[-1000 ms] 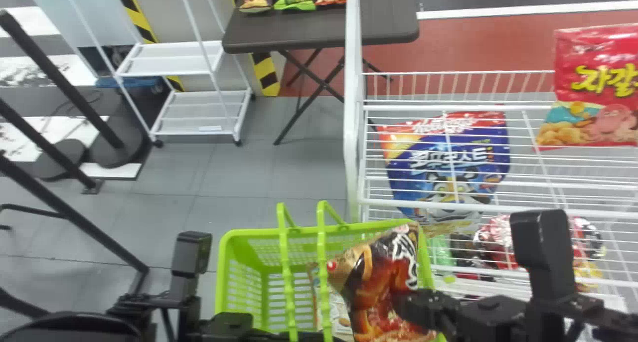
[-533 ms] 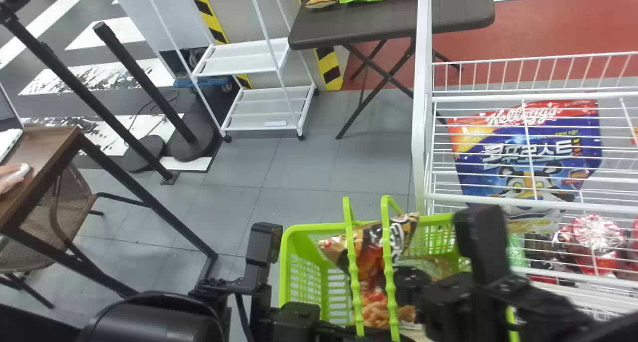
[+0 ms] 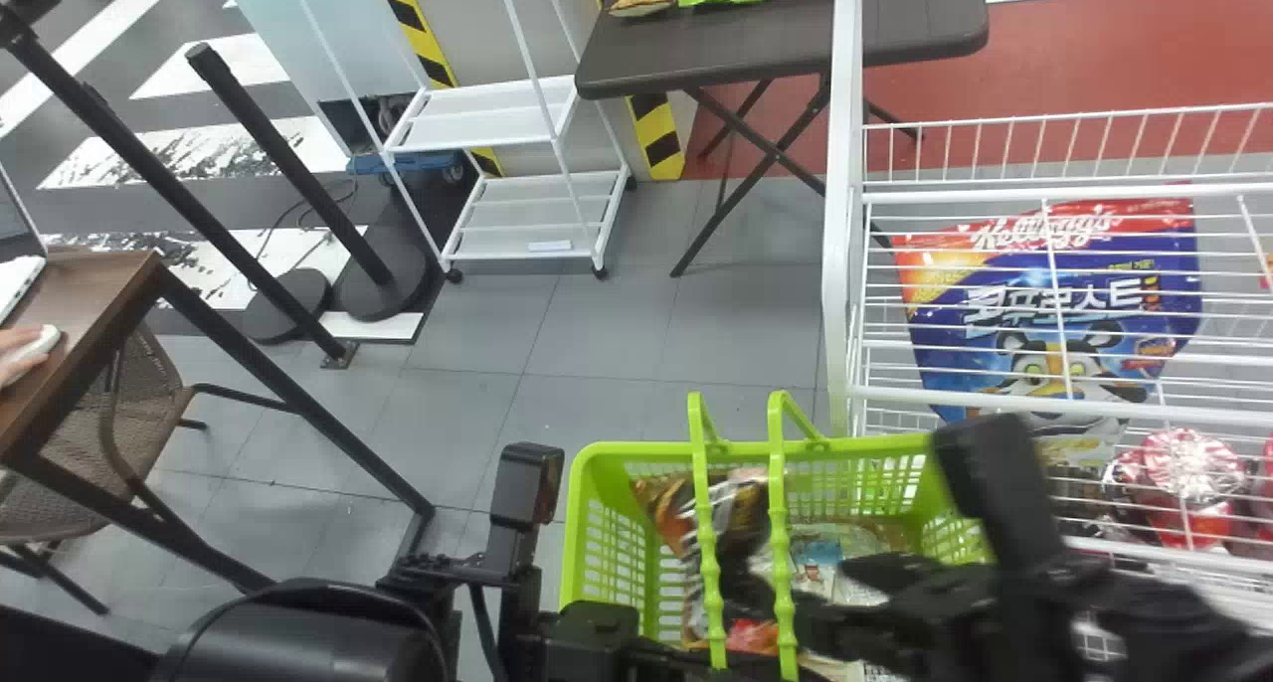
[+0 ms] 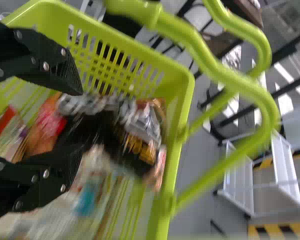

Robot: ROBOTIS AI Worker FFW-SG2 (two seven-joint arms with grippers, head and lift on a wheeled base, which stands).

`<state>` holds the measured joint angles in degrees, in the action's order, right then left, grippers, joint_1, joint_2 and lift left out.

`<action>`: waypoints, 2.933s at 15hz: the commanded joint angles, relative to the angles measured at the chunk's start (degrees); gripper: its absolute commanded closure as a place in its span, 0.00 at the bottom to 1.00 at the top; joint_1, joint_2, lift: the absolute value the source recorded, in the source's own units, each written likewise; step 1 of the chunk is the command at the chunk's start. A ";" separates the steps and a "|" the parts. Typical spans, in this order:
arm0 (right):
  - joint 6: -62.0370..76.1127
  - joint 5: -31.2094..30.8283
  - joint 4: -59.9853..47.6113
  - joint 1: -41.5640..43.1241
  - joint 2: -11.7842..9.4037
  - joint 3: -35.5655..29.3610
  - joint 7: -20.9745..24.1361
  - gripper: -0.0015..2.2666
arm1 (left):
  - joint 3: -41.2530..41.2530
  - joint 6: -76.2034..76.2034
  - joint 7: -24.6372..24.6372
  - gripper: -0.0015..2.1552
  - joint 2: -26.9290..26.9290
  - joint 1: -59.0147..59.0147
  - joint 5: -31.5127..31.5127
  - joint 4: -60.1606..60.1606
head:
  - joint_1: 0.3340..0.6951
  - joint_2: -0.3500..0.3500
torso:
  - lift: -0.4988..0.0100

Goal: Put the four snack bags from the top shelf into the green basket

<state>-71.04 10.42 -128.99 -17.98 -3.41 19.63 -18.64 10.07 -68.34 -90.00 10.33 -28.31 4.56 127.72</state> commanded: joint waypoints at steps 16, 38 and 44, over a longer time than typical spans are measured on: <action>31.17 -22.72 43.91 35.38 0.07 -30.44 3.44 0.18 | 0.65 0.18 -0.57 1.00 0.30 -0.34 0.81 -0.19 | 1.00 0.08 | 0.98; 6.92 8.83 -17.35 -6.10 1.38 -19.19 1.06 1.00 | 0.56 0.00 -0.57 1.00 0.74 1.59 1.42 -1.60 | 1.00 0.37 | 0.98; -0.82 16.30 -15.32 -9.97 0.95 -14.09 -2.98 1.00 | 0.56 0.00 -0.57 1.00 0.74 1.68 1.16 -1.60 | 1.00 0.78 | 0.98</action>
<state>-69.03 25.58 -145.27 -27.69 -2.39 5.16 -21.59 10.63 -68.34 -90.00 11.03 -26.63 5.75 126.12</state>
